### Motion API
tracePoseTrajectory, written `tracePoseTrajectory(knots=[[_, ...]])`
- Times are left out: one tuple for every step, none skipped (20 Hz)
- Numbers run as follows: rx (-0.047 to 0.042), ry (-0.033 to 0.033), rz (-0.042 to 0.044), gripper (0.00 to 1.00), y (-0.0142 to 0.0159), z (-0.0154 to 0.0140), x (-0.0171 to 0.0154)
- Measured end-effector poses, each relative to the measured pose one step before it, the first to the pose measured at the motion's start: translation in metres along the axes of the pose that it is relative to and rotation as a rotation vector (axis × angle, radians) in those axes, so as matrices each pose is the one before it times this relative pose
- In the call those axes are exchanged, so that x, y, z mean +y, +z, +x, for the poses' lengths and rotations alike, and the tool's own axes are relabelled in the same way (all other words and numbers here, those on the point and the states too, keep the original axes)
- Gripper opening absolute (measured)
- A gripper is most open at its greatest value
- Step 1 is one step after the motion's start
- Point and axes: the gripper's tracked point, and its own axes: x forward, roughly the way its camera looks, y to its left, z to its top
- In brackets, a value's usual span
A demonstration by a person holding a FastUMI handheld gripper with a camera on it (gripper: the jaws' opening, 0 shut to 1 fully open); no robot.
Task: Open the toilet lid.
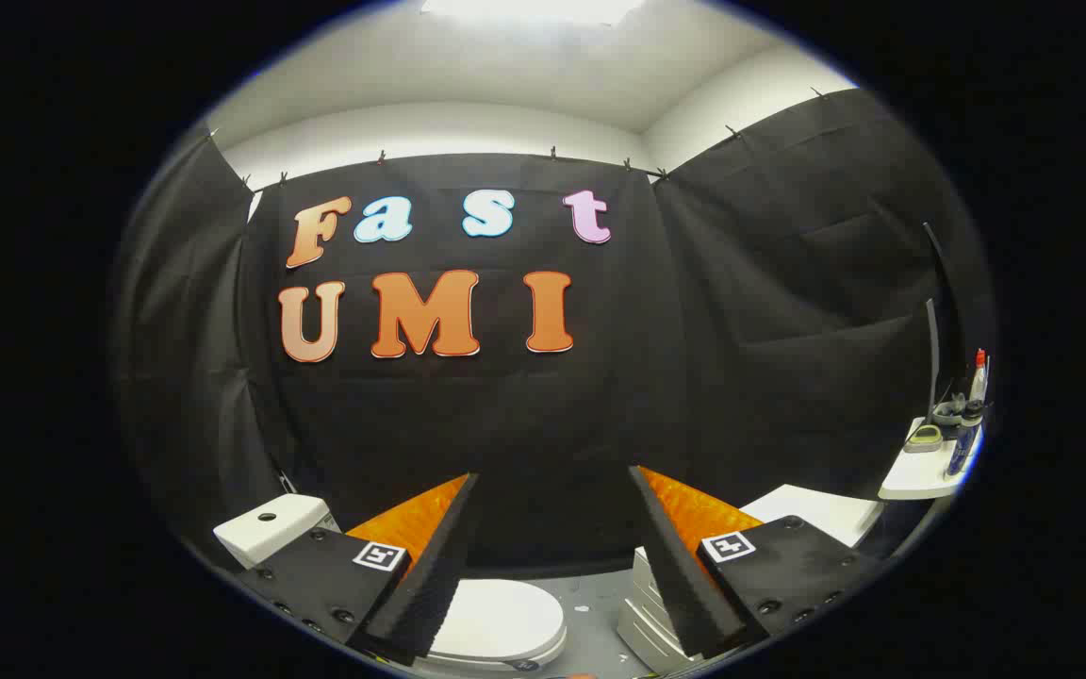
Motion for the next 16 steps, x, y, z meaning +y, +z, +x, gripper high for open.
tracePoseTrajectory(knots=[[0.00275, -0.00412, -0.00442, 0.98, -0.00123, -0.00049, -0.0012], [0.00273, -0.0043, -0.00366, 0.98, -0.00146, 0.00056, -0.0003], [0.0026, -0.00267, -0.00247, 0.98, 0.00016, 0.00011, -0.00016], [0.00258, -0.00163, -0.00083, 0.98, -0.00173, 0.00016, -0.00064], [0.00211, -0.0014, 0.00035, 0.98, -0.0006, 0.00067, -0.00066], [0.00174, -0.00099, 0.00037, 0.98, -0.00136, 0.00128, 0.00028], [0.0029, -0.00272, 0.0, 0.98, -0.00153, 0.00138, -0.00049], [0.00596, -0.00552, -0.00137, 0.98, -0.00253, 0.00101, -0.00103], [0.00362, -0.00511, -0.00454, 0.98, -0.00203, 0.00013, -0.00147], [0.00127, -0.00592, -0.0092, 0.98, -0.0021, 0.00039, -0.00115], [-0.0018, -0.00624, -0.01296, 0.98, -0.00113, -0.00012, -0.00064], [-0.00017, -0.00679, -0.01342, 0.98, -0.00047, 0.00115, -0.00056], [0.0008, -0.00507, -0.01047, 0.98, -0.00123, 0.00036, -0.0004], [0.00138, -0.0008, -0.00498, 0.98, -0.00125, 0.00103, 0.00061], [0.0021, 0.00169, 0.00174, 0.98, -0.00037, -0.00017, 0.00138], [0.00373, 0.00445, 0.00675, 0.98, -0.00139, 0.00009, 0.00169]])
